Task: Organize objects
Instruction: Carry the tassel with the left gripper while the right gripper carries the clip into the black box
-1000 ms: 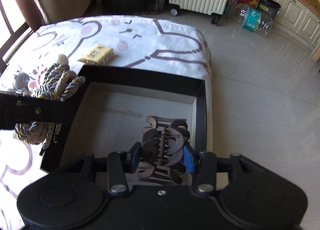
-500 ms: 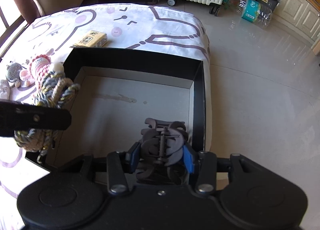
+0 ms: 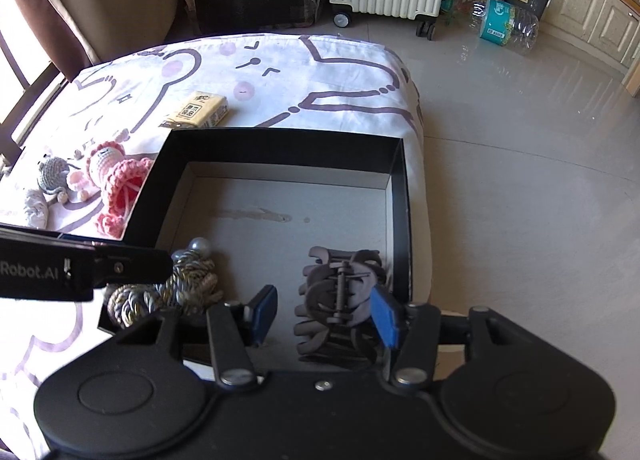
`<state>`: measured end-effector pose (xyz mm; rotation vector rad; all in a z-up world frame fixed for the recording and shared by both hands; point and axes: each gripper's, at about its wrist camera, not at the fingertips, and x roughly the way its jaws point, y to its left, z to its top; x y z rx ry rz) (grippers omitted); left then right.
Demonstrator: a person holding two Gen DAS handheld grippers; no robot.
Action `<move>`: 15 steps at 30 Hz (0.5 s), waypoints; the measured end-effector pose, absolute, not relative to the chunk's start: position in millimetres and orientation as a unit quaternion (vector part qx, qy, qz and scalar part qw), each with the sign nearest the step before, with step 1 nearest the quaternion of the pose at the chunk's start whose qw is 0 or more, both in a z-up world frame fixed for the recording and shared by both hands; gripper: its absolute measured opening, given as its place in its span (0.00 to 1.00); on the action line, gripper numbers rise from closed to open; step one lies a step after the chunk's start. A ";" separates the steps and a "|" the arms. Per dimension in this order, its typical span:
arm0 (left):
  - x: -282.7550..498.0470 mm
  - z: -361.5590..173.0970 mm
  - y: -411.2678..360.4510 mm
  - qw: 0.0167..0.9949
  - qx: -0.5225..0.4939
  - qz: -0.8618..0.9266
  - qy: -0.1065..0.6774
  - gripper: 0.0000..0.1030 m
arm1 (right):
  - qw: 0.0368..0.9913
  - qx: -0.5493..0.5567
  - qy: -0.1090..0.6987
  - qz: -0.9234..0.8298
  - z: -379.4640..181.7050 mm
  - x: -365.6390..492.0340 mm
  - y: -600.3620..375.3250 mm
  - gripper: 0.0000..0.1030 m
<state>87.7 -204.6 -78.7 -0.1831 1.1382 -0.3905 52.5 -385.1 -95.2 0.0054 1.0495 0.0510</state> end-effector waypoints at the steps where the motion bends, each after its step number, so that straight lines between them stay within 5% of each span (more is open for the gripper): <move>1: 87.3 -76.2 -203.6 0.824 -0.081 -0.180 0.532 0.51 | 0.865 0.008 0.502 0.024 -94.5 52.3 -384.8 0.48; 15: 100.8 -72.1 -170.1 0.827 -0.087 -0.148 0.535 0.52 | 0.781 0.249 0.569 0.069 -116.8 71.4 -368.1 0.40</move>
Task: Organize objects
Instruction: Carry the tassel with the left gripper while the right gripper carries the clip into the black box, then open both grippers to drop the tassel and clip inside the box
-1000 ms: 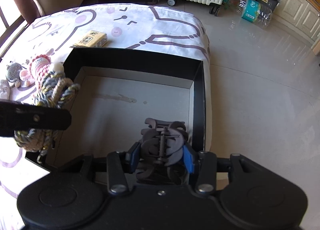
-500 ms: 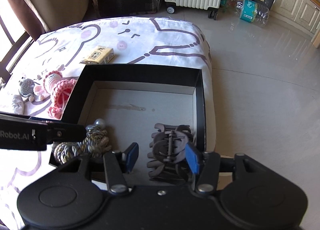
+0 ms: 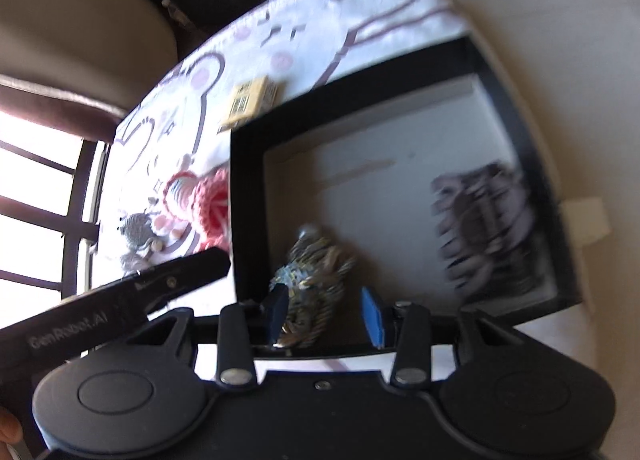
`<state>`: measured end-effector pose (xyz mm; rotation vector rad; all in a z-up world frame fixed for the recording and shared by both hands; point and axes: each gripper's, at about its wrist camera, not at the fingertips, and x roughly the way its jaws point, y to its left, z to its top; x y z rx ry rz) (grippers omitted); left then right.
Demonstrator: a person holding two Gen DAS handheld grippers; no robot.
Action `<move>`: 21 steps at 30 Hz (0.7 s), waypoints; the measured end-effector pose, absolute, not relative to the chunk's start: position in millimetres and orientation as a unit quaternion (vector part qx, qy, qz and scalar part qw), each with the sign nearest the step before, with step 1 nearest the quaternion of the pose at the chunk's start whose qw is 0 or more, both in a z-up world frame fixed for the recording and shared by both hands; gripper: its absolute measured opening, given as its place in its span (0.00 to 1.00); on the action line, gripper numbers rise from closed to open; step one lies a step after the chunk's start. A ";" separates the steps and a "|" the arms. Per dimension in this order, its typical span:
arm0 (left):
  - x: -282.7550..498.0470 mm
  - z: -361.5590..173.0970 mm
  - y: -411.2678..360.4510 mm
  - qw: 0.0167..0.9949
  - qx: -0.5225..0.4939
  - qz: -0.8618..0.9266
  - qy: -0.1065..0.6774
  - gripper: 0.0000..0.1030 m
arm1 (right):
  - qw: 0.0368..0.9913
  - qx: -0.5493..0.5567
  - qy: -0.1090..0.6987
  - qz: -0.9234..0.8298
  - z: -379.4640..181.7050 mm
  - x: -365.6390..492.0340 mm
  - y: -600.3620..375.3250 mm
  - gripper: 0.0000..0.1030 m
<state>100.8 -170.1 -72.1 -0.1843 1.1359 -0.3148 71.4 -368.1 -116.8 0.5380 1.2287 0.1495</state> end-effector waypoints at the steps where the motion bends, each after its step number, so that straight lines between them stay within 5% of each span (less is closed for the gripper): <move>1: 101.6 -72.3 -167.6 0.828 -0.089 -0.146 0.535 0.52 | 0.782 0.239 0.572 0.069 -119.6 72.5 -362.8 0.40; 7: 103.4 -74.6 -158.5 0.829 -0.087 -0.137 0.535 0.52 | 0.803 0.112 0.583 0.056 -133.2 77.8 -335.4 0.31; 21: 100.1 -76.2 -155.1 0.830 -0.063 -0.145 0.535 0.52 | 0.846 0.131 0.517 -0.013 -128.7 100.6 -353.5 0.31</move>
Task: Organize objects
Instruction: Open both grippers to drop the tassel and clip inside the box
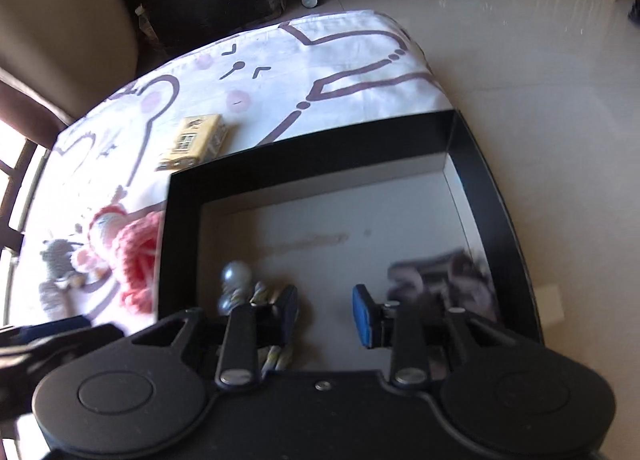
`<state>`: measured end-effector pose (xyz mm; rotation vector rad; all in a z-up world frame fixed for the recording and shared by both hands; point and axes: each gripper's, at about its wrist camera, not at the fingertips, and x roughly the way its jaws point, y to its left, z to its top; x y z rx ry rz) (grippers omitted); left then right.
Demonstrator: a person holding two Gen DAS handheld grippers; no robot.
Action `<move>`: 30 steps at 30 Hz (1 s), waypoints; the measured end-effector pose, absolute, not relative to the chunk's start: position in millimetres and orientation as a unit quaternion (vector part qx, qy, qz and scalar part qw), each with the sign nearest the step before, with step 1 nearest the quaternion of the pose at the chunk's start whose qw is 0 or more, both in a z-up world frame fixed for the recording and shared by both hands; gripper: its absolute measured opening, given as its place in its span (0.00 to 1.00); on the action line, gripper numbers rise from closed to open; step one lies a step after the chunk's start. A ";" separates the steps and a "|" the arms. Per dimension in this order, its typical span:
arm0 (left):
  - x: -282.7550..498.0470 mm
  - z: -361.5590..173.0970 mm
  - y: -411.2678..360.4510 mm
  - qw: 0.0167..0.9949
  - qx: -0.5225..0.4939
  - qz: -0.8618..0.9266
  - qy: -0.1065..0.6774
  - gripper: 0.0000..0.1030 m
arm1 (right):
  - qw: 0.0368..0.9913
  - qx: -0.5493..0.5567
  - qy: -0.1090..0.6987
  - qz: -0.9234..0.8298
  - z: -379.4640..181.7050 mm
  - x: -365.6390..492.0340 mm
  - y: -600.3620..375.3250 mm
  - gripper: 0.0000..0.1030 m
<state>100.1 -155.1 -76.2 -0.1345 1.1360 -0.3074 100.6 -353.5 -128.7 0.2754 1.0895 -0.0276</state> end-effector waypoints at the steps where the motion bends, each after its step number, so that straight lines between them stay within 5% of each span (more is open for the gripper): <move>1: 100.4 -76.4 -154.5 0.830 -0.063 -0.144 0.535 0.52 | 0.846 0.124 0.518 -0.014 -132.9 104.3 -352.9 0.31; 13: 99.1 -74.7 -157.1 0.833 -0.045 -0.146 0.531 0.52 | 0.832 0.093 0.546 0.034 -139.6 106.8 -329.9 0.27; 30: 87.9 -60.0 -170.9 0.843 0.010 -0.165 0.511 0.52 | 0.875 0.080 0.477 -0.021 -64.1 38.2 -372.7 0.29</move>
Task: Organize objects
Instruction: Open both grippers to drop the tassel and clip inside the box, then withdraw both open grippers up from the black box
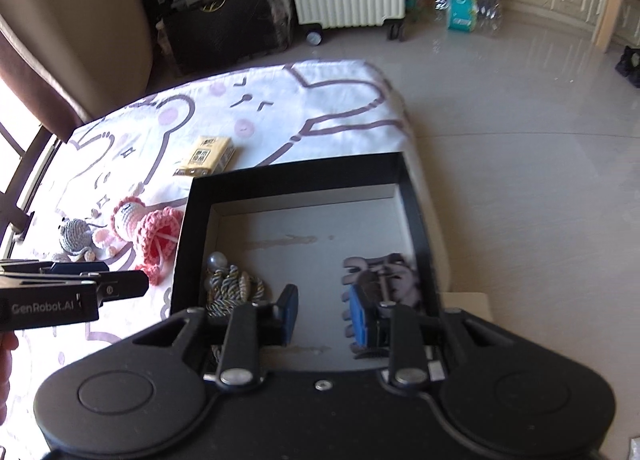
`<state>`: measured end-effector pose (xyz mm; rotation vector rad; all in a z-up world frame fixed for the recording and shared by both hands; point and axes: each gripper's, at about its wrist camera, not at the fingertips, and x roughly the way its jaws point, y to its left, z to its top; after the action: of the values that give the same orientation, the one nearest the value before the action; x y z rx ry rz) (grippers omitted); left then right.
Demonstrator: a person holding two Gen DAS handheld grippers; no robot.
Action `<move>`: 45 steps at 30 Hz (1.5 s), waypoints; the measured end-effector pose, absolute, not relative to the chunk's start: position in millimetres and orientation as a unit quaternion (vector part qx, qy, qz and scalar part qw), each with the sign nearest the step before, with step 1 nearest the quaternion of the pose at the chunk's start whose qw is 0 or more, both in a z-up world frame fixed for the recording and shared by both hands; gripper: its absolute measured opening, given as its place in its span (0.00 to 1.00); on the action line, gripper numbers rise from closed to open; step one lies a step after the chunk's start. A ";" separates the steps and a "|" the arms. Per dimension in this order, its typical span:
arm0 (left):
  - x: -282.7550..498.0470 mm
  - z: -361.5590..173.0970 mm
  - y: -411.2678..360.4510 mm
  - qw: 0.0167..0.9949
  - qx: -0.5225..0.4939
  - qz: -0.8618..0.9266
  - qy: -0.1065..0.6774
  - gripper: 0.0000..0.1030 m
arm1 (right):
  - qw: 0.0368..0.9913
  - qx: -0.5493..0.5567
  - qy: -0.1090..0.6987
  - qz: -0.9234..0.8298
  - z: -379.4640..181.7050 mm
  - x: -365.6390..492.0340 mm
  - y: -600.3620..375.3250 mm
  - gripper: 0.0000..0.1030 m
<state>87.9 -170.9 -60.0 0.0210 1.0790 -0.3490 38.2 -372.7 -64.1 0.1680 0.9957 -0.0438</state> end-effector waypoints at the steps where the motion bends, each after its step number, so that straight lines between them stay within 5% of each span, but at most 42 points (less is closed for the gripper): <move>1: 87.0 -58.9 -171.2 0.844 0.013 -0.167 0.510 0.52 | 0.877 0.080 0.474 -0.024 -61.5 34.8 -373.4 0.29; 14: 64.0 -32.5 -175.2 0.855 0.061 -0.194 0.477 0.63 | 0.893 0.078 0.436 -0.076 -34.4 -6.3 -375.8 0.43; 23: 48.8 -25.7 -174.3 0.865 0.091 -0.192 0.454 0.87 | 0.899 0.073 0.419 -0.103 -26.0 -27.5 -368.1 0.69; 27: 47.7 -29.3 -171.8 0.869 0.092 -0.185 0.450 0.98 | 0.898 0.064 0.420 -0.115 -27.7 -30.5 -365.4 0.73; 39: 50.8 -37.1 -166.1 0.867 0.096 -0.178 0.456 1.00 | 0.899 0.031 0.415 -0.140 -31.2 -37.4 -360.6 0.99; 45: 52.2 -41.2 -165.7 0.866 0.099 -0.175 0.458 1.00 | 0.898 0.029 0.411 -0.154 -36.0 -40.3 -364.0 1.00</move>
<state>52.2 -165.7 -41.2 0.2069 0.9586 -0.3668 -40.3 -364.0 -36.0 0.0592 0.8522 -0.3199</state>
